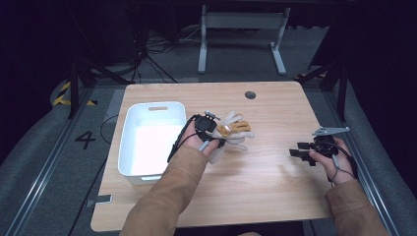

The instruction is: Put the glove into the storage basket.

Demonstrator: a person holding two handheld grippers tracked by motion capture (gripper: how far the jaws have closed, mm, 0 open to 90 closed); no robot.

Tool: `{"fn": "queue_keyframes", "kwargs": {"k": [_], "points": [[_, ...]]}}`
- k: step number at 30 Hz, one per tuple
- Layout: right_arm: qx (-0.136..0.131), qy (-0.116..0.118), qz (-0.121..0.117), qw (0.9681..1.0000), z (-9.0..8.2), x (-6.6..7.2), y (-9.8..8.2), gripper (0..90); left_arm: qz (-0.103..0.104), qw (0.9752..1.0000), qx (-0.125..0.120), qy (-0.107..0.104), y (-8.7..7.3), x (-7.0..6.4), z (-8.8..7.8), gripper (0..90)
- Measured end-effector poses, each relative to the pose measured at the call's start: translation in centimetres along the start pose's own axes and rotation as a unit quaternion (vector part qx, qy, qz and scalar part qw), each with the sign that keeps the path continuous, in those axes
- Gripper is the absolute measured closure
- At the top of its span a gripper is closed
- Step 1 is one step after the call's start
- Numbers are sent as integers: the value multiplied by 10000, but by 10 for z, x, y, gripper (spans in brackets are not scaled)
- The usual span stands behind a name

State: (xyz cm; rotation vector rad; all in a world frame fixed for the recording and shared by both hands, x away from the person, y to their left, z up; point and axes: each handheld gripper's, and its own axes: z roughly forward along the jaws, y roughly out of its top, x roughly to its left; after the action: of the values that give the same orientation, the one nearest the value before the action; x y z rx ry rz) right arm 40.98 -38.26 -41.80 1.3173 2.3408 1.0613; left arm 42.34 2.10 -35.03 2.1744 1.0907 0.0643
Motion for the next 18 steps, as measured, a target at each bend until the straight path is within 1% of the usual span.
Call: {"fn": "queue_keyframes", "kwargs": {"k": [2,3,4,6,7,8,9,10,11,12,13,15,16,17,18], "points": [[-10,4,8,10000,-1,1,1,441,-130,9998,126,93,4,3,-3,715],[-16,-2,-21,10000,-1,1,1,441,-227,9995,163,148,6,4,-5,715],[-17,2,-21,10000,-1,1,1,441,-282,9992,202,181,8,6,-6,716],[-25,2,-20,10000,-2,2,0,439,-321,9989,224,249,12,8,-9,716],[-22,1,-18,10000,-2,2,0,439,-388,9985,251,282,14,8,-9,716],[-15,1,-23,10000,-3,2,0,439,-440,9982,228,325,15,9,-10,717],[-15,1,-23,10000,-3,2,0,439,-440,9982,228,325,15,9,-10,717],[-2,-20,-28,10000,-3,2,-2,438,-505,9978,246,353,18,11,-11,717],[10,-18,-22,10000,-3,2,-3,437,-505,9978,246,353,18,11,-11,716],[25,-47,-16,10000,-3,2,-4,436,-646,9970,276,322,20,14,-13,716],[22,-65,-29,10000,-4,2,-5,436,-738,9963,280,342,21,15,-14,716],[46,-89,-10,9999,-4,2,-6,436,-775,9959,284,361,22,17,-15,716],[48,-105,-16,9999,-5,3,-6,437,-848,9951,314,398,24,18,-16,716],[74,-118,-4,9999,-6,4,-7,437,-857,9950,328,402,25,20,-16,716],[76,-153,-33,9998,-7,5,-9,436,-955,9945,342,270,27,23,-18,717]]}}
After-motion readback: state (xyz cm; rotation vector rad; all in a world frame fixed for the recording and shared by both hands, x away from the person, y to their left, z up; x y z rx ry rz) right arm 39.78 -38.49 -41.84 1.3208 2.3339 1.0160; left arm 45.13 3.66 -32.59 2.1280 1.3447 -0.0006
